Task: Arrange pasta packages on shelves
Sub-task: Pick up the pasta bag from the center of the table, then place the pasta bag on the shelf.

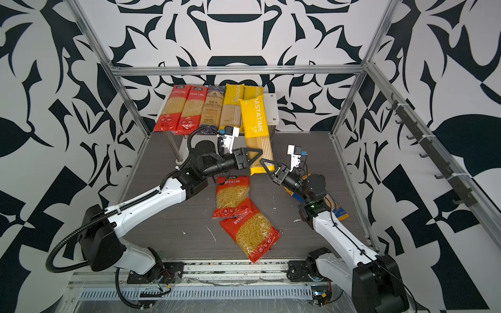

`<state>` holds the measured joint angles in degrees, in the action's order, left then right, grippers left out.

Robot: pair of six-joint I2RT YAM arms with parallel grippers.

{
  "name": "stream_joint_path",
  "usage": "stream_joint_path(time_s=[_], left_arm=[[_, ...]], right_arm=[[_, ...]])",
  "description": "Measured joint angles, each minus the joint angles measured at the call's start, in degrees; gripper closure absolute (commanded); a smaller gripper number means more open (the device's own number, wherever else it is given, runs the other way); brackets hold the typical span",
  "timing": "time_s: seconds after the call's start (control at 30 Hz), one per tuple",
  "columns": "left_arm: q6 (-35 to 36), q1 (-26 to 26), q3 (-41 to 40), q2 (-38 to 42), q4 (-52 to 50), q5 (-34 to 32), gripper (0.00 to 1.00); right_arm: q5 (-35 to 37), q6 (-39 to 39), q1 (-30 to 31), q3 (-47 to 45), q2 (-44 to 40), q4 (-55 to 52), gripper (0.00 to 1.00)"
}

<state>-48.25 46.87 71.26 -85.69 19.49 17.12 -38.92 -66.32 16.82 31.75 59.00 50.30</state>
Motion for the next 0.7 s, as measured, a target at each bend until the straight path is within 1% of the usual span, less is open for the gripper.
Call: stream_joint_path(time_s=[0.1, 0.23, 0.37, 0.5, 0.7], left_arm=[[1.57, -0.09, -0.04, 1.60, -0.37, -0.87, 0.36], [3.69, -0.33, -2.27, 6.54, -0.15, -2.05, 0.34], [5.84, -0.59, -7.08, 14.49, 1.20, -2.93, 0.33], [7.80, -0.79, -12.94, 20.55, 1.68, -5.20, 0.32], [8.22, -0.90, -22.73, 22.10, -0.22, -9.73, 0.32]], right_arm=[[-2.03, 0.02, -0.94, 3.39, 0.46, -3.72, 1.00], [-5.18, 0.28, -3.41, 9.84, 1.20, -9.79, 1.00], [-5.55, 0.70, -7.02, 17.40, 3.69, -17.73, 1.00], [-4.72, 2.38, -9.81, 25.75, 7.48, -29.33, 1.00], [-3.87, 5.27, -12.15, 39.12, 15.28, -44.63, 1.00]])
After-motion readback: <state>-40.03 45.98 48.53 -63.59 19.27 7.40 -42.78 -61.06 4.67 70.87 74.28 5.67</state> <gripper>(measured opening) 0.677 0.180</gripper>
